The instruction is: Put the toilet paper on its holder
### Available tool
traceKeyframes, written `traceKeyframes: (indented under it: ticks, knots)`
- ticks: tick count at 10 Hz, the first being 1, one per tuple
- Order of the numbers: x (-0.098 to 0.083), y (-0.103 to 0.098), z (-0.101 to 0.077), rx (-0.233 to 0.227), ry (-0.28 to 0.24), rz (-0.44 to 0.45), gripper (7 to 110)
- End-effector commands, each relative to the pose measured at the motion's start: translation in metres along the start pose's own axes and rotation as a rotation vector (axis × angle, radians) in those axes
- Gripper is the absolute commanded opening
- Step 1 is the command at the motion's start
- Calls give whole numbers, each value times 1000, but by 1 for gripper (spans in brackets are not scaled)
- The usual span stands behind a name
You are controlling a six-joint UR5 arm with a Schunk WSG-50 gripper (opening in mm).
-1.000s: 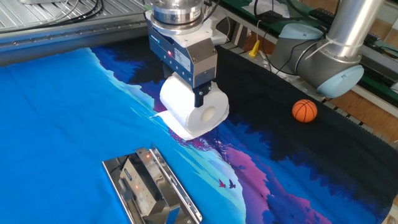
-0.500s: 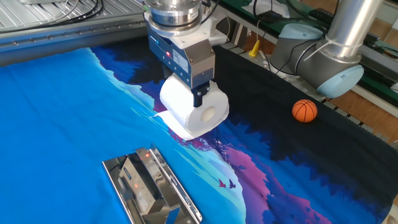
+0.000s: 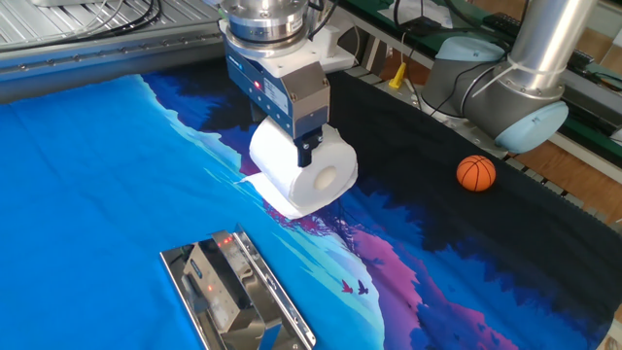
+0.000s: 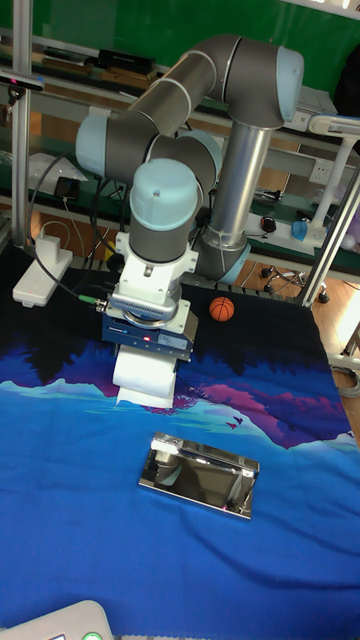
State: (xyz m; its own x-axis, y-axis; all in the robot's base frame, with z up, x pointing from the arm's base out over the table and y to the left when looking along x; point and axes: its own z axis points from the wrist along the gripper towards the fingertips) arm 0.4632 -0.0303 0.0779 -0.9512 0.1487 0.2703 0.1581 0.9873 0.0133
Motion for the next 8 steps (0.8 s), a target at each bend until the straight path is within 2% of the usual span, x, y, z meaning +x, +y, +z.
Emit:
traceKeyframes:
  ticks: [1, 2, 4, 8]
  knots:
    - [-2, 4, -1, -20, 0, -1, 110]
    - [-3, 5, 0, -23, 0, -1, 110]
    - [-1, 15, 0, -65, 8, 3, 110]
    - [-1, 4, 5, -39, 18, -9, 110]
